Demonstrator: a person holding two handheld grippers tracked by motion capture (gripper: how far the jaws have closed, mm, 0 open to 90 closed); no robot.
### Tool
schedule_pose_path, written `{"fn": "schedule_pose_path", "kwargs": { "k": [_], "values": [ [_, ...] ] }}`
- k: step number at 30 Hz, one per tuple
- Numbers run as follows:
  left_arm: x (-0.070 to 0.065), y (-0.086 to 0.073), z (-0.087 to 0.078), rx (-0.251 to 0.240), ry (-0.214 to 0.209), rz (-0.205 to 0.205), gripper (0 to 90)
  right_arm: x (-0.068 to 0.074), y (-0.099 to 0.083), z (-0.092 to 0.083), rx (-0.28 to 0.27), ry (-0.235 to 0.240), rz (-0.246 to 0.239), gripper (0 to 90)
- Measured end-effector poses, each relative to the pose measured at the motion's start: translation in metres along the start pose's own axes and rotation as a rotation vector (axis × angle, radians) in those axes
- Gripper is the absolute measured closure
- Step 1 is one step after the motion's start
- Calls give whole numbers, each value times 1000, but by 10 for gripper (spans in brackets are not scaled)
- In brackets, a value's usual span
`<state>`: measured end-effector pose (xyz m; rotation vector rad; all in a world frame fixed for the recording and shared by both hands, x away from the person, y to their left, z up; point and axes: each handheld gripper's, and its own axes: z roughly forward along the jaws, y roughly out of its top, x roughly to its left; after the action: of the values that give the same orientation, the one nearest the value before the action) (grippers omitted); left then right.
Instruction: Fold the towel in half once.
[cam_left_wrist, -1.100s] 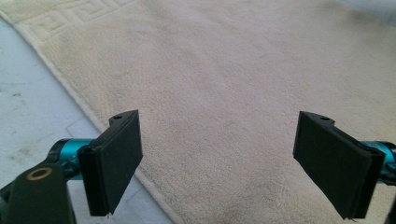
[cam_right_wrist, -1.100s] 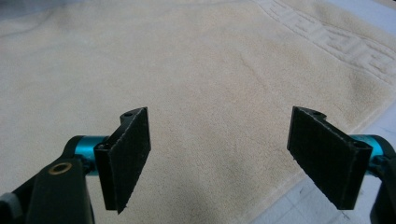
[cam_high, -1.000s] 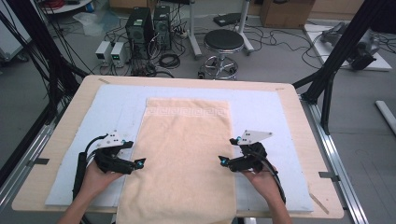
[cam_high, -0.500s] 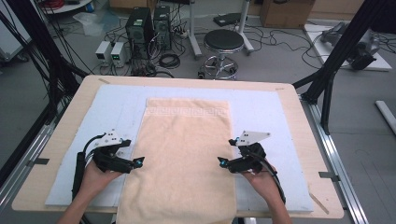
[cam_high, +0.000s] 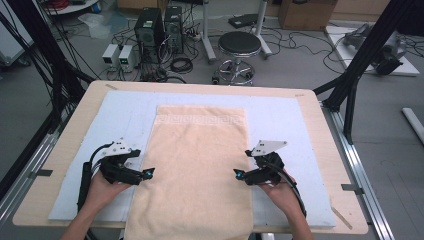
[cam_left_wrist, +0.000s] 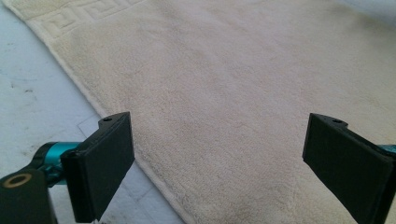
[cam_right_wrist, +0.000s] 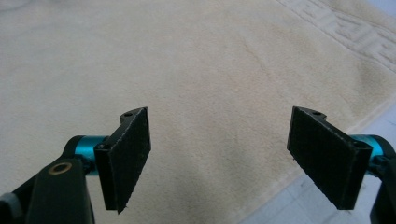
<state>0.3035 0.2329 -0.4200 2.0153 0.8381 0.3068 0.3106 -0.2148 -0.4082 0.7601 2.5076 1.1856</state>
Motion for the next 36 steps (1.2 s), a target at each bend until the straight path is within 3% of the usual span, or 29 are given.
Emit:
{"fn": "schedule_pose_path", "kwargs": {
  "k": [8, 10, 14, 16, 19, 24, 28, 33, 36],
  "values": [
    [18, 21, 5, 2, 5, -29, 161, -29, 9, 2, 30, -26, 26, 212],
    [24, 30, 10, 14, 22, -21, 217, -42, 16, 6, 37, -10, 55, 213],
    [36, 47, 24, 15, 27, -36, 238, -63, 35, 12, 52, -34, 64, 216],
    [42, 55, 33, 50, 28, -33, 253, -71, 42, 15, 46, -51, 67, 226],
    [50, 63, 47, 85, 42, -35, 266, -83, 47, 27, 80, -72, 73, 228],
    [59, 60, 67, 125, 90, -26, 287, -94, 44, 51, 123, -100, 92, 233],
    [65, 54, 76, 158, 101, -54, 289, -99, 37, 67, 170, -106, 131, 242],
    [70, 50, 81, 170, 98, -66, 318, -106, 30, 74, 195, -117, 163, 269],
    [71, 49, 83, 177, 117, -73, 369, -106, 30, 75, 183, -109, 168, 356]
  ]
}}
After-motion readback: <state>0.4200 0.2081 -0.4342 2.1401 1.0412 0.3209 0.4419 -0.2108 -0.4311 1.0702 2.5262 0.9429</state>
